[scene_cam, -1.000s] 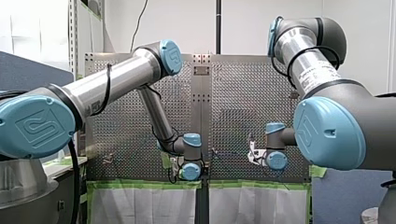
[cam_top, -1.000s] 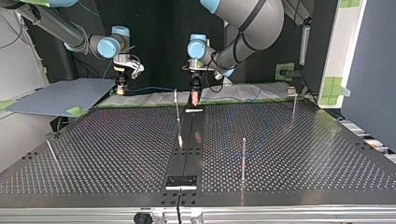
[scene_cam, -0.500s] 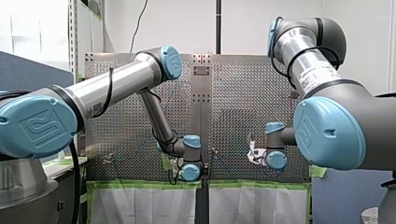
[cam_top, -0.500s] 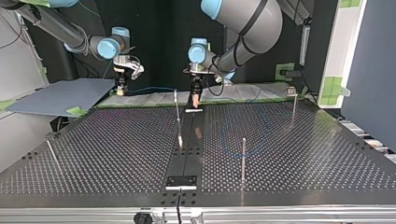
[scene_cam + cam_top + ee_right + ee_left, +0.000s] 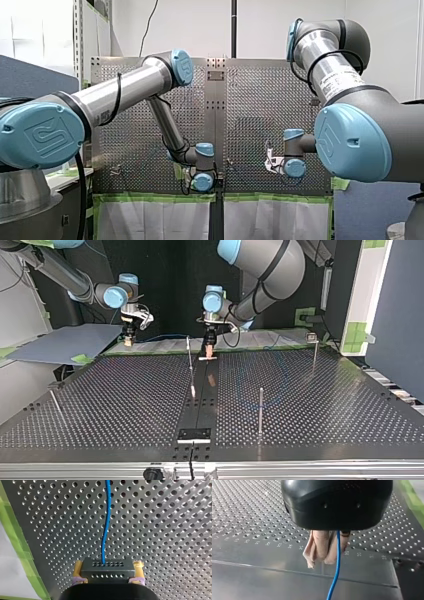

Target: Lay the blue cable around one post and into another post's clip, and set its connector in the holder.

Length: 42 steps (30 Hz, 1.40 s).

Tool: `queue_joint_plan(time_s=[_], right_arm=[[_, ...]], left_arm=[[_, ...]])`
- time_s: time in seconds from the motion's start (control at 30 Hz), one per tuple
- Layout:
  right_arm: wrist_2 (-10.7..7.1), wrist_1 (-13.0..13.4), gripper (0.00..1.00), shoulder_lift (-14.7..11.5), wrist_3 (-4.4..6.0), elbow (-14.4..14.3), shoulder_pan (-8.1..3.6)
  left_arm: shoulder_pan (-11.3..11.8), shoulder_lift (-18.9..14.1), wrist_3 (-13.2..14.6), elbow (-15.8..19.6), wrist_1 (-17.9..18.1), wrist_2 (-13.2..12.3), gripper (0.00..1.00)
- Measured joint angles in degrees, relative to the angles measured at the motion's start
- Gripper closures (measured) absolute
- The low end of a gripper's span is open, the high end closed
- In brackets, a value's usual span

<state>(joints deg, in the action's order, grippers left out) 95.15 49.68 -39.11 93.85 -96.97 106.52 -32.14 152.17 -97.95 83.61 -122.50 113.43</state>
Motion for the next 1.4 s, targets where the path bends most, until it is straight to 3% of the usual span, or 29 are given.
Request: queue_joint_plan(time_s=[0.23, 1.33, 1.4], right_arm=[[-0.02, -0.06, 0.39, 0.09, 0.09, 0.69, -0.23], [-0.7, -1.98, 0.39, 0.68, -0.02, 4.48, -3.54], [-0.72, -2.41, 0.39, 0.75, -0.1, 4.65, -3.6]], left_arm=[[0.11, 0.0, -0.06, -1.06, -0.74, -0.56, 0.91], [1.75, 0.0, 0.37, -2.97, -3.11, -1.89, 0.91], [1.77, 0.0, 0.53, -3.04, -3.52, -1.9, 0.86]])
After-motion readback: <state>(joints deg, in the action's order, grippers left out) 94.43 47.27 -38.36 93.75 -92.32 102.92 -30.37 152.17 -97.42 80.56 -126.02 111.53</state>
